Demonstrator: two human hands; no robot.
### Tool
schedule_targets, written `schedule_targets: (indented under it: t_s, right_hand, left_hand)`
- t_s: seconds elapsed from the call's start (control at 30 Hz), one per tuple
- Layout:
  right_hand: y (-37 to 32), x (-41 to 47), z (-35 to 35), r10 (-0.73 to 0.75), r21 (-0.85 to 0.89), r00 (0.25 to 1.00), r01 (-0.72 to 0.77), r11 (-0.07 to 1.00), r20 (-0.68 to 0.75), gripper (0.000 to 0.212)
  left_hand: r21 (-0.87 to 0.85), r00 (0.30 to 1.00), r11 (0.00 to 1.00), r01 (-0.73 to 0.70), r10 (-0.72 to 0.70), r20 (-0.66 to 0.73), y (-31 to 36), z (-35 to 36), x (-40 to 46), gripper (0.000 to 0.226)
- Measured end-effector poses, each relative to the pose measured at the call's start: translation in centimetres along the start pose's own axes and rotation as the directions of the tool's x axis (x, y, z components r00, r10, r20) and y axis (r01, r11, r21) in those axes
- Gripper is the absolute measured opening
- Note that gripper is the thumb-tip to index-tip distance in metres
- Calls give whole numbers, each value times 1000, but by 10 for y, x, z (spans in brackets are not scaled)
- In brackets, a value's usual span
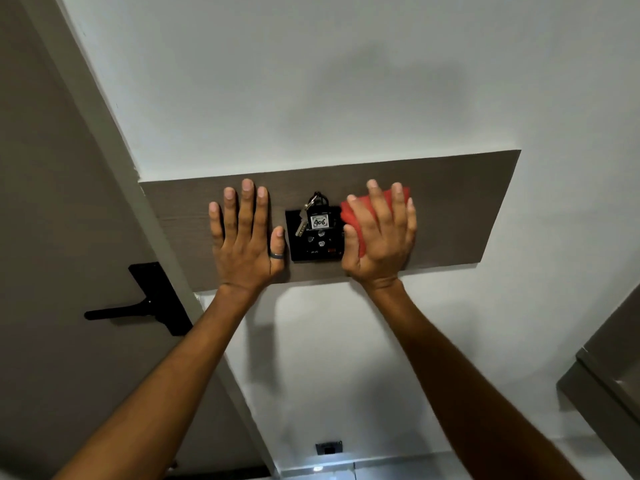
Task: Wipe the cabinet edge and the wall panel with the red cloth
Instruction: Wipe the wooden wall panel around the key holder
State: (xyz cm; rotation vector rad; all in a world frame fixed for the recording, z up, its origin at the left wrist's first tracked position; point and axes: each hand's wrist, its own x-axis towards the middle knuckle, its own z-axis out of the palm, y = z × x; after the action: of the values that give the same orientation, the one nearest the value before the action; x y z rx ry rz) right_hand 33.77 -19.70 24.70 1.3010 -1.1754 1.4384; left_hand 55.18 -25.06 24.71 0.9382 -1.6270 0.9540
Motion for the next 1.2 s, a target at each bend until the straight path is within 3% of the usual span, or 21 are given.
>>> schedule_targets:
  t_s: [0.07,0.1,0.13,0.2,0.23,0.27,0.33,0.37,0.47,0.6,0.7,0.73,0.83,0.87,1.0,1.2]
  right_hand:
    - [-25,6,9,270,-13,961,-271,963,-60,40]
    - [-33,4,11,290,-15,956,-291,956,-47,41]
    - [-32,-1,9,199,-6,980,-200,980,-16,41]
    - [-1,-2,0,-130,3,990,130,991,45,42]
    - [10,-3,-4,-177,4,983,177,984,57,42]
    - [11,-3,-4,-125,-7,991,125,992,54,42]
    - [-14,-5,2,127,-33,992,-126,991,13,42]
    - [-24,-8,4,166,-33,986,-165,986,12,43]
    - [-13,-3,3,-44,-3,998,44,999,34,42]
    - [-35,-6,6,226,-25,974,-226,974,0,42]
    - [-18,-3,0,-35,-9,998,36,999,50,40]
    - [-13,4,0,-26,10,999,26,1000,31,38]
    - [-33,9,8,195,6,981,-194,981,-8,37]
    - [-38,0,8,184,-1,983,-184,983,2,38]
    - [-3,-8,-6,-103,33,993,101,994,50,37]
    - [-22,-2,11,71,-6,997,-71,997,-3,38]
  left_hand:
    - [16,1000,1000,5,-5,-1,0,0,3,67]
    - [11,1000,1000,9,-9,7,0,-1,4,67]
    - [-4,1000,1000,9,-9,13,0,-2,3,67]
    - [-11,1000,1000,3,-3,0,0,1,1,66]
    - [-11,1000,1000,5,-5,-2,0,1,0,65]
    - [-10,1000,1000,1,-1,-7,0,2,0,65]
    - [5,1000,1000,1,-1,-1,-2,1,1,65]
    - [2,1000,1000,8,-8,7,-1,0,2,65]
    - [-22,1000,1000,-5,5,-7,-1,1,0,66]
    - [-13,1000,1000,2,-2,0,-1,-1,3,66]
    - [-32,1000,999,-7,7,2,-2,-1,1,65]
    - [-23,1000,1000,-11,11,-6,-2,-1,0,65]
    - [-26,1000,1000,-2,2,-7,-2,0,2,64]
    - [-28,1000,1000,2,-2,-3,-2,0,1,64]
    - [-26,1000,1000,0,0,-5,-2,1,-1,64]
    - [-22,1000,1000,-5,5,-14,-3,2,0,64]
